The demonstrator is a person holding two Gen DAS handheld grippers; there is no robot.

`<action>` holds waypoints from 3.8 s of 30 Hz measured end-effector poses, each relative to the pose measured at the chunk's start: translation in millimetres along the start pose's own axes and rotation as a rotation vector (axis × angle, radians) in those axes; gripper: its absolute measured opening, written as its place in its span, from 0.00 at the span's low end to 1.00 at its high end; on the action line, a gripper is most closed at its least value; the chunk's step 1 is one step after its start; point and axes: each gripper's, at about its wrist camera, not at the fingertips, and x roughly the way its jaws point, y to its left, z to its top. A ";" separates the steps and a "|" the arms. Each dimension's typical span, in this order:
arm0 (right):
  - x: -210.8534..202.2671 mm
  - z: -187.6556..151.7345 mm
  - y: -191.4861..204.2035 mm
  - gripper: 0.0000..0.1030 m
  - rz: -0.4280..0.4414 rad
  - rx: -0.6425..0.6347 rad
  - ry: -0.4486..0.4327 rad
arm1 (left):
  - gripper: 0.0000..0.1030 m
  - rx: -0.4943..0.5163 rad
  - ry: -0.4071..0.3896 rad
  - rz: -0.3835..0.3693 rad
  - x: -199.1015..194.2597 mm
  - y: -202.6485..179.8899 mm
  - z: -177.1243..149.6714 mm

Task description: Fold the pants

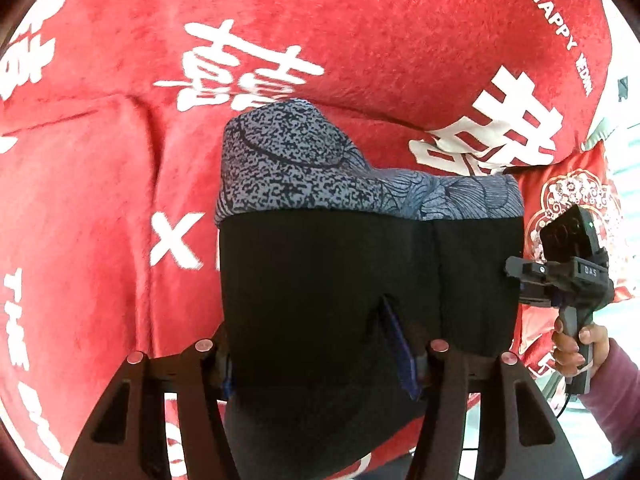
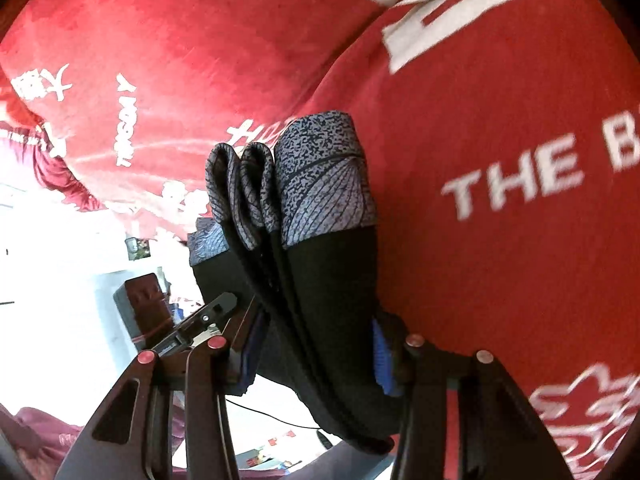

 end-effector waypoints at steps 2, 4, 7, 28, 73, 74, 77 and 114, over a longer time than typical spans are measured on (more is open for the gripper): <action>5.6 -11.6 7.0 0.48 0.018 0.004 0.004 | 0.58 -0.012 0.006 0.012 -7.2 7.7 -9.9; 11.8 -20.0 10.8 0.48 0.028 0.011 0.009 | 0.58 -0.020 0.014 0.030 -8.9 16.3 -18.7; 24.5 -29.6 13.0 0.48 0.019 0.016 0.024 | 0.59 -0.049 0.044 0.051 -0.4 34.1 -29.3; 67.5 -37.4 -7.2 0.73 -0.308 0.029 -0.067 | 1.00 0.048 -0.004 0.278 41.4 42.5 -34.9; 4.8 -178.5 174.0 0.94 -0.778 -0.152 -0.120 | 1.00 0.082 -0.037 0.495 -123.9 -77.0 -130.0; 2.1 -179.8 175.1 0.94 -0.774 -0.157 -0.115 | 1.00 0.079 -0.044 0.496 -126.2 -82.9 -133.1; -5.7 -184.1 178.4 0.94 -0.780 -0.185 -0.111 | 1.00 0.079 -0.052 0.496 -131.4 -94.6 -138.2; -4.5 -206.9 201.0 0.94 -0.822 -0.328 -0.094 | 1.00 0.087 -0.072 0.547 -152.8 -118.4 -157.4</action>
